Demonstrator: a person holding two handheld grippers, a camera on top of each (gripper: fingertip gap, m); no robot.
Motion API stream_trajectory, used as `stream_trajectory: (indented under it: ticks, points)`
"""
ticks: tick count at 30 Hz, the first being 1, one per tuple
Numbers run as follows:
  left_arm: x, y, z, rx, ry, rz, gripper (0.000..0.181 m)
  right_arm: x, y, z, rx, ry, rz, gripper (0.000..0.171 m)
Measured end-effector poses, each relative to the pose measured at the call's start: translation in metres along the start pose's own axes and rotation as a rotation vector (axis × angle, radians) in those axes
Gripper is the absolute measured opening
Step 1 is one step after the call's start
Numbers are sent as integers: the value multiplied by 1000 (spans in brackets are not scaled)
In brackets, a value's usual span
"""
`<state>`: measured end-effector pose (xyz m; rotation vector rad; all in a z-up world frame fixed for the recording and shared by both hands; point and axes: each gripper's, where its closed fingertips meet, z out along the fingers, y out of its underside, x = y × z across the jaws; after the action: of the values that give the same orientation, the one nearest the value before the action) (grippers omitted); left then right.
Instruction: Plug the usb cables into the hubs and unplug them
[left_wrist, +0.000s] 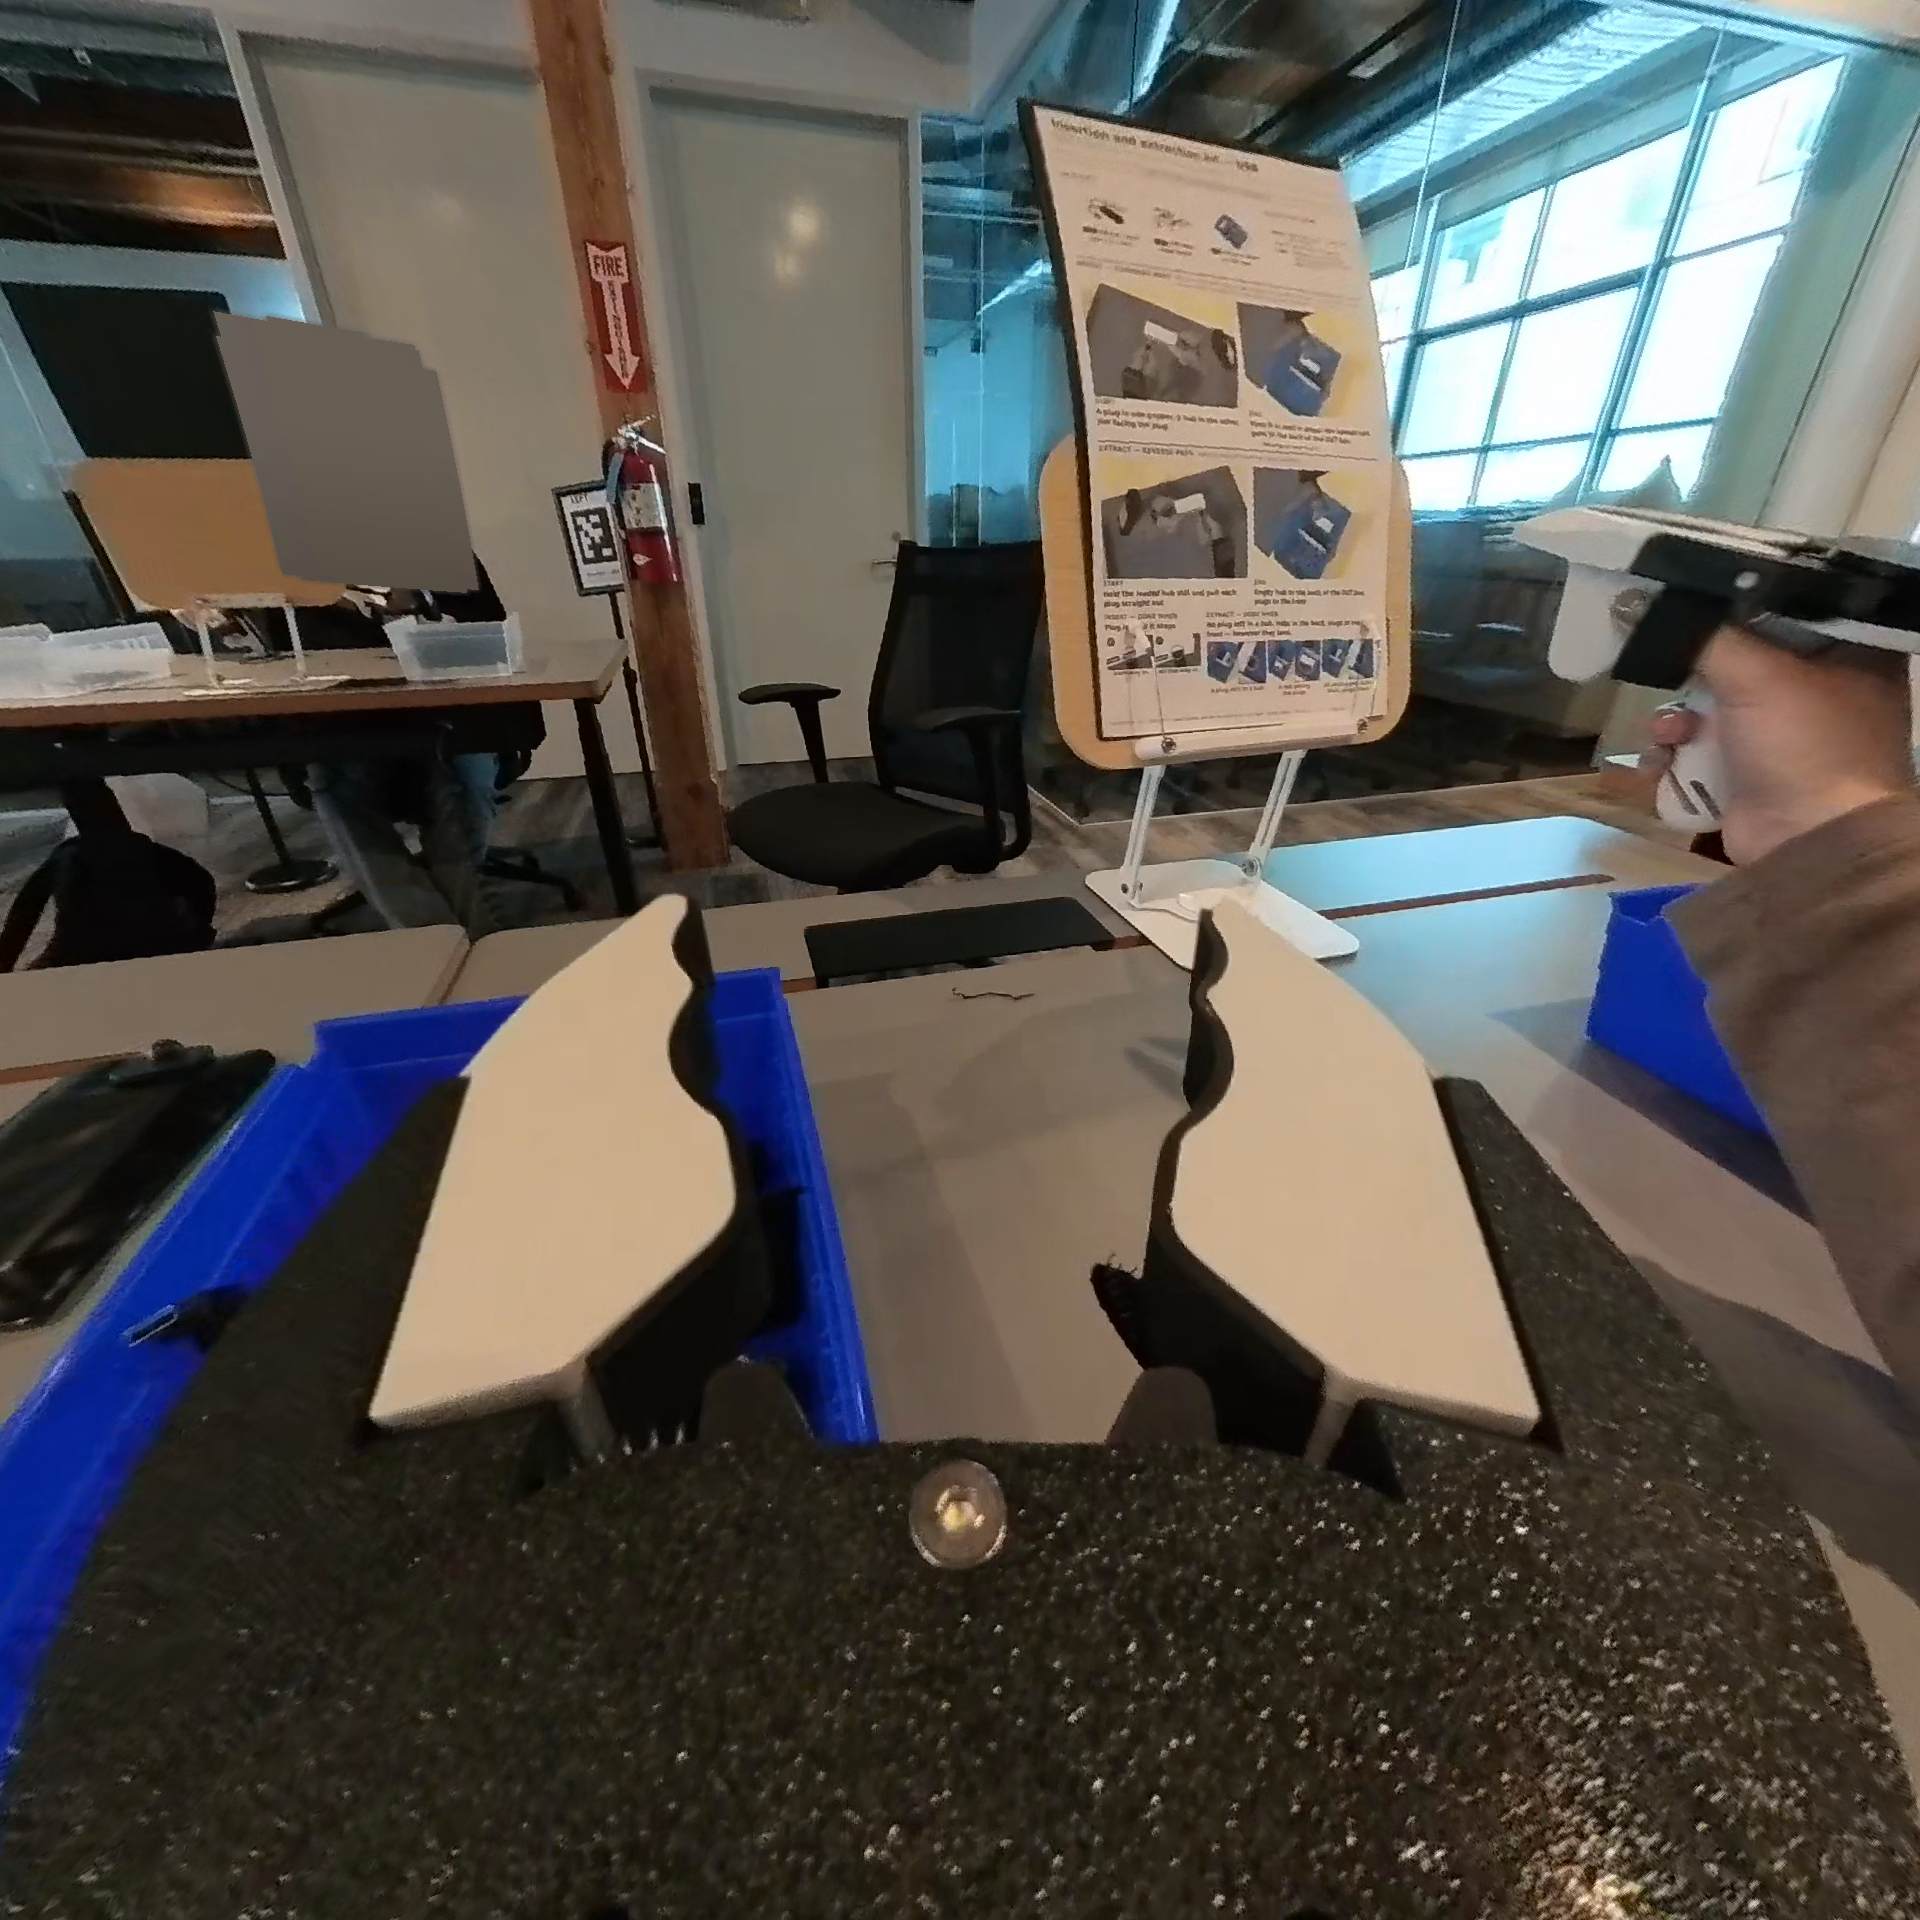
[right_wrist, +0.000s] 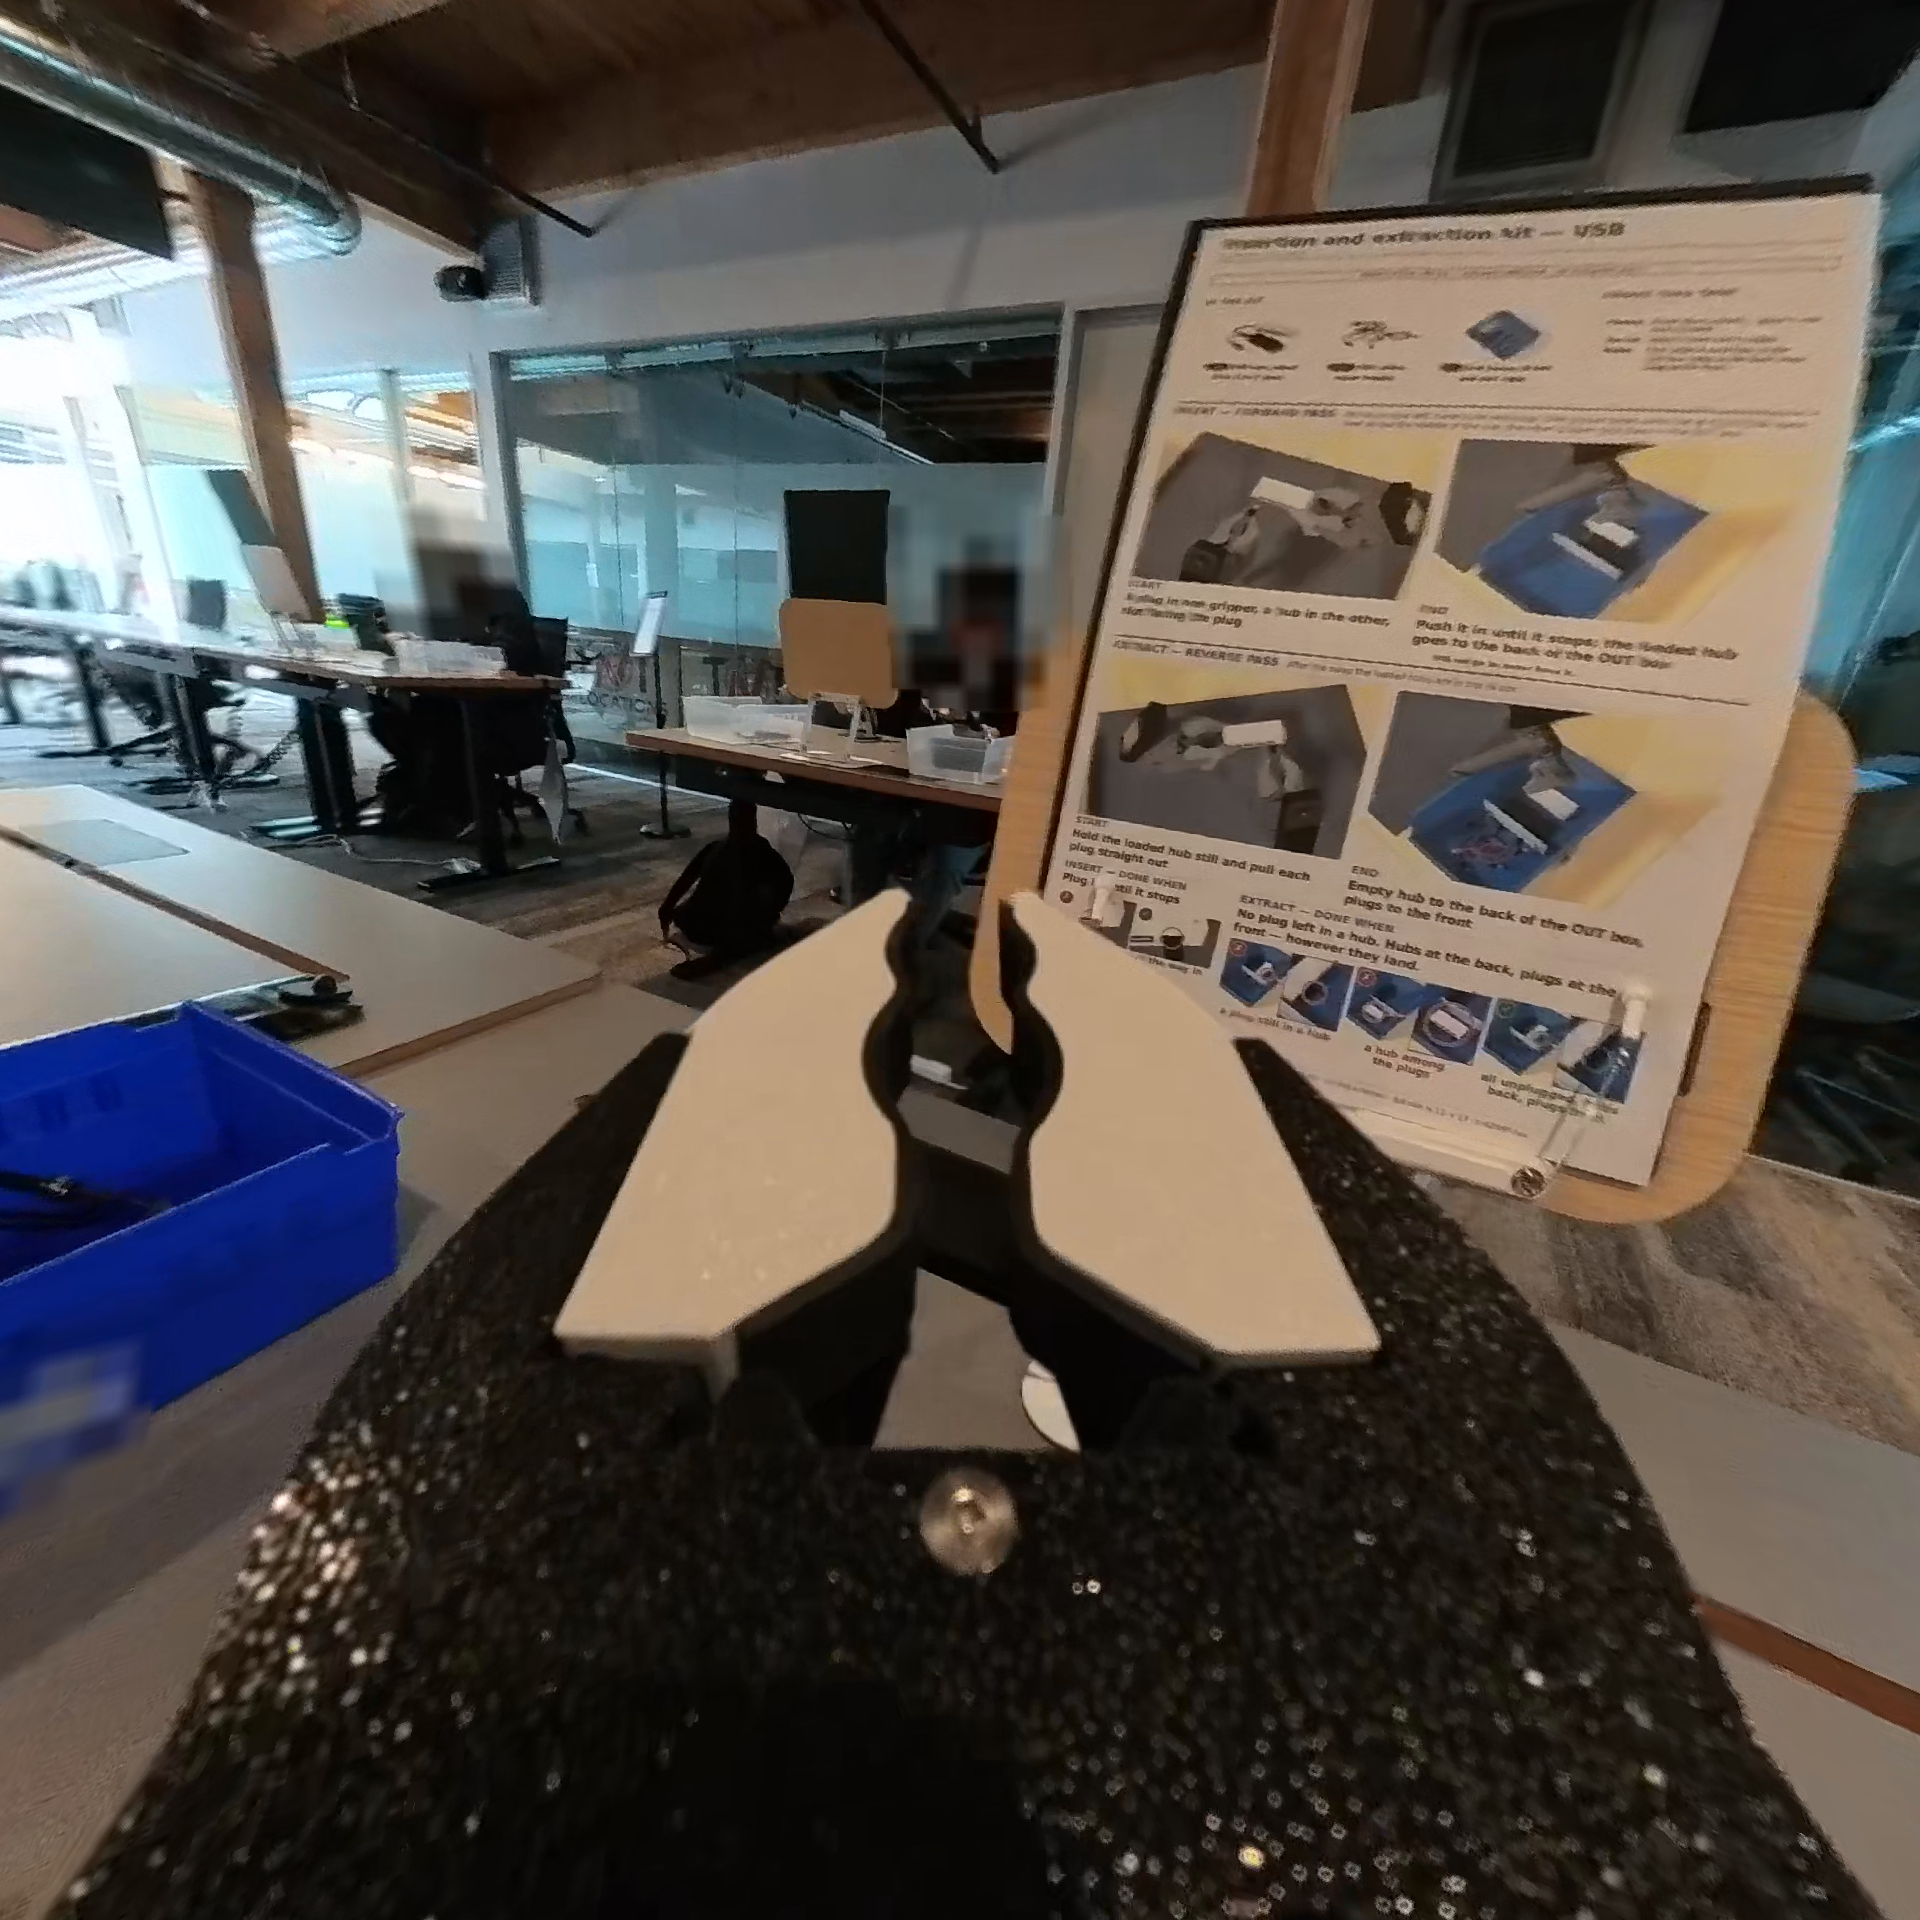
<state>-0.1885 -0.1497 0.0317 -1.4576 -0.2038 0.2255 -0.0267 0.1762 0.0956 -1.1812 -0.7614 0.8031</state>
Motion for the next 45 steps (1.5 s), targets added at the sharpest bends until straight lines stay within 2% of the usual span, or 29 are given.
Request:
stream_trajectory:
  ticks: [6, 10, 14, 30, 45]
  points:
    - [5, 3, 2, -13, 22, 3, 81, -16, -4, 0, 45, -108, 2, 26]
    - [8, 4, 2, -21, 31, 16, 72, -23, -5, 0, 53, -145, 9, 27]
    - [11, 4, 1, -27, 43, 32, 63, -26, 2, 3, 16, -168, 3, 21]
    - [12, 2, -2, -21, 45, 53, 57, -23, 8, 4, -17, -141, -16, 0]
    - [17, 7, 1, -37, 48, 71, 54, 8, -17, -26, 69, -67, 16, 0]
